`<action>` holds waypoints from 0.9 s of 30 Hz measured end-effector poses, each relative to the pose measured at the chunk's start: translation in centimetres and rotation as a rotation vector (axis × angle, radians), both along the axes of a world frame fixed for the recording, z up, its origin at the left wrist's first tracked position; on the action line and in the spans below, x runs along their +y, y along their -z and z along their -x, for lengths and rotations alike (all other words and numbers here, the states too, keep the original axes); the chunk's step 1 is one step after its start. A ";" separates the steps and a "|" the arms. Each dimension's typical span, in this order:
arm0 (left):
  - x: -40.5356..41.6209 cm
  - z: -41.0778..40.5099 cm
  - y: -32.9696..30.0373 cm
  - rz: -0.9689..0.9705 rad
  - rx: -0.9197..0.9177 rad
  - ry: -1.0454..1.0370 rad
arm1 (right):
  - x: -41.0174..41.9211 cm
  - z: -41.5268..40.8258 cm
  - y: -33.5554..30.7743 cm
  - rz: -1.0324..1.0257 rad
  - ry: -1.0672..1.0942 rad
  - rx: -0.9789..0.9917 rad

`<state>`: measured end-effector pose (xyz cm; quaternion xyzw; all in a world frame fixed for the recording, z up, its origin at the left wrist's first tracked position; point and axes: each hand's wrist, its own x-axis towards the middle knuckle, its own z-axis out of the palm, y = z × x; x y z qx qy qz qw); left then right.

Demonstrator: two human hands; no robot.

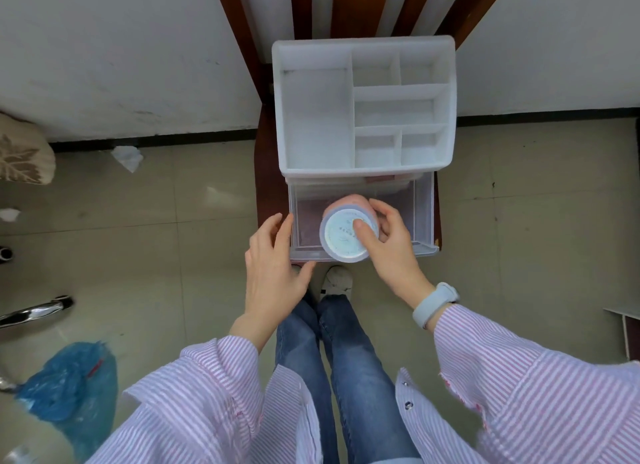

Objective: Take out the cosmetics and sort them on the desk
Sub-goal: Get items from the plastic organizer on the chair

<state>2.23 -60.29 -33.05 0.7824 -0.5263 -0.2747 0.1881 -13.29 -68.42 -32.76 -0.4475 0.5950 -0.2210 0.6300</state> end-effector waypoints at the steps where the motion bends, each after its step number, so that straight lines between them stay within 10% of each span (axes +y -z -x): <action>1: 0.1 0.1 -0.5 0.043 0.117 -0.087 | 0.2 0.3 -0.4 -0.013 0.017 -0.022; 8: -0.5 1.1 -2.7 -0.203 1.059 -0.494 | 1.8 -0.8 -1.8 -0.130 0.018 -0.128; 13: -1.2 1.1 -2.6 -0.079 0.934 -0.582 | 1.6 -1.4 -2.4 -0.001 -0.171 -0.011; 20: 1.3 -1.5 -1.4 -0.249 0.858 -0.475 | -4.0 1.4 1.0 0.454 -0.803 0.949; 27: 2.8 -0.6 -0.2 -0.373 0.945 -0.455 | -2.9 0.6 0.8 0.627 -0.809 0.939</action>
